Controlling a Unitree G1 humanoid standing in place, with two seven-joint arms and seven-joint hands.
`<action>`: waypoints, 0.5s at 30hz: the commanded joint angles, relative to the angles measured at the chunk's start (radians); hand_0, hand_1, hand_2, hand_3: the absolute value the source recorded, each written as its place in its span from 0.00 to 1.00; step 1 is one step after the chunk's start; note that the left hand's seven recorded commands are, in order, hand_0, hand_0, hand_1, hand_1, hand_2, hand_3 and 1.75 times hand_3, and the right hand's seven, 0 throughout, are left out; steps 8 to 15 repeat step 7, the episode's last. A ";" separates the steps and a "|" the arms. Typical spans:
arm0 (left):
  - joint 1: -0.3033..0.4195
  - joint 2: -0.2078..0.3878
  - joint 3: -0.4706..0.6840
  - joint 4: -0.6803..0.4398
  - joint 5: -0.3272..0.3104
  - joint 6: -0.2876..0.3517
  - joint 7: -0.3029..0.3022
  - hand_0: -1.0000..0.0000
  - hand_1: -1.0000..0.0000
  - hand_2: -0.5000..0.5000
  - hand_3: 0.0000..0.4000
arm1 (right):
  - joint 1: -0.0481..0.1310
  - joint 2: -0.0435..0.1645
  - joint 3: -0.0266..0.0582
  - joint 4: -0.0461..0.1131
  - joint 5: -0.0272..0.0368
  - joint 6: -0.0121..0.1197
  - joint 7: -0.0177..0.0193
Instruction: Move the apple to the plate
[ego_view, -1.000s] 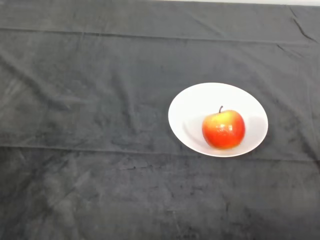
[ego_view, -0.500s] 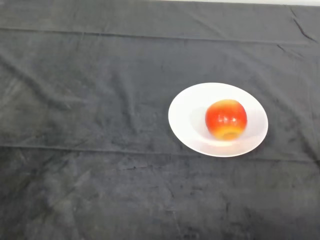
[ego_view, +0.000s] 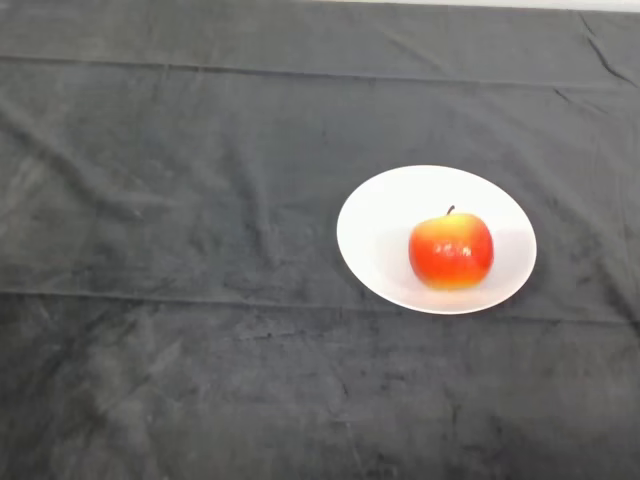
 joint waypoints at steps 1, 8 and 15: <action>-0.034 -0.010 0.045 0.047 0.011 -0.010 -0.005 1.00 1.00 0.50 0.00 | -0.028 -0.021 -0.0184 0.026 -0.0015 0.003 0.0026; -0.035 -0.012 0.052 0.046 0.015 -0.010 -0.009 1.00 1.00 0.50 0.00 | -0.028 -0.021 -0.0185 0.026 -0.0016 0.003 0.0026; -0.035 -0.012 0.052 0.046 0.015 -0.010 -0.009 1.00 1.00 0.50 0.00 | -0.028 -0.021 -0.0185 0.026 -0.0016 0.003 0.0026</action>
